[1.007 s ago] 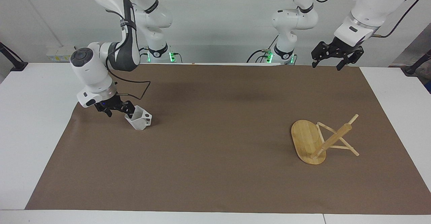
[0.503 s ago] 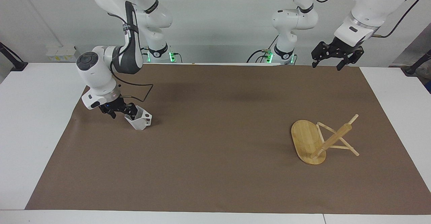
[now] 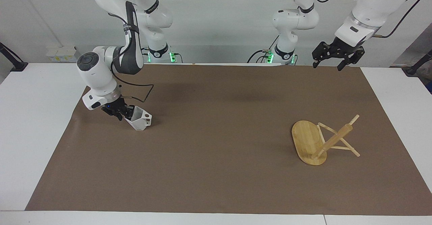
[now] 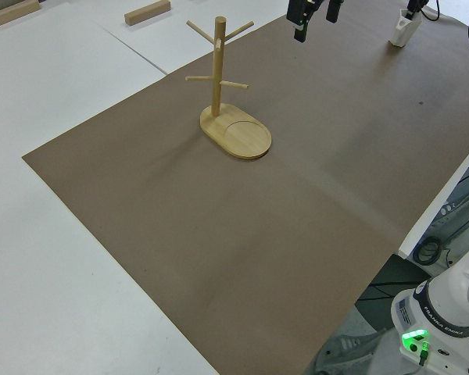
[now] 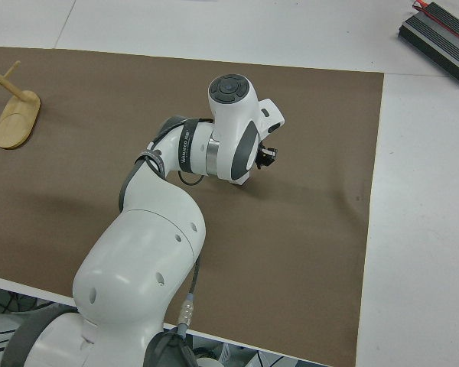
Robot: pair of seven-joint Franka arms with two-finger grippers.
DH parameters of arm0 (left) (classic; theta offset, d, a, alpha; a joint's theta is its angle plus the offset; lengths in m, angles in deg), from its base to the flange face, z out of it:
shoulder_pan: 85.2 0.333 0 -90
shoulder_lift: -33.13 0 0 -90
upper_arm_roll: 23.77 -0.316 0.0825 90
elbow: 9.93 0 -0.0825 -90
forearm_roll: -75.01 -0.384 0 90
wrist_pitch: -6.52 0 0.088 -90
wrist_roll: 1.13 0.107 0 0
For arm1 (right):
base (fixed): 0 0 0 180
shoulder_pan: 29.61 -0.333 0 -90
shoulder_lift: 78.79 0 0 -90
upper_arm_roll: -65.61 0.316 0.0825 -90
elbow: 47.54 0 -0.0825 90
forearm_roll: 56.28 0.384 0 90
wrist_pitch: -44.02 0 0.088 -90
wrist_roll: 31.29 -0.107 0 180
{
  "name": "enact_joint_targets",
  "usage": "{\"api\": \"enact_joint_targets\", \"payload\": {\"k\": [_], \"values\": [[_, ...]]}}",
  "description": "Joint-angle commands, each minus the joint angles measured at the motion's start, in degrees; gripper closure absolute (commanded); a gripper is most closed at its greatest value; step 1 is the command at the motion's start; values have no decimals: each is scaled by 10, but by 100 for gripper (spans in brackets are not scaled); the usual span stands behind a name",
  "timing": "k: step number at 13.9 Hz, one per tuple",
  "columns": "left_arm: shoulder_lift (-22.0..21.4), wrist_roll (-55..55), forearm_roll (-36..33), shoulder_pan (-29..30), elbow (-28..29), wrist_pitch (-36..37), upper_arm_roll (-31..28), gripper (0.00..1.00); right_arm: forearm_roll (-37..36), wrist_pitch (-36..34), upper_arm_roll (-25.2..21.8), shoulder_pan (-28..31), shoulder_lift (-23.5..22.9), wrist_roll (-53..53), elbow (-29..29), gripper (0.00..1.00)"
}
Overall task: Hang cup on rack
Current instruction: 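Close the right gripper on the white mug's rim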
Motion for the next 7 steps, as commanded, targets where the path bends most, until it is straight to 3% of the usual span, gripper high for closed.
{"api": "enact_joint_targets", "payload": {"k": [1, 5, 7], "values": [[-14, -6, -9, 0, 13, 5, 0, 0, -3, -1, 4, 2, 5, -10, 3, 78], [-14, -6, -9, 0, 13, 5, 0, 0, -2, -14, 4, 2, 4, -8, -2, 99], [-14, -6, -9, 0, 13, 5, 0, 0, -2, -36, 4, 2, 5, -7, -17, 100]]}}
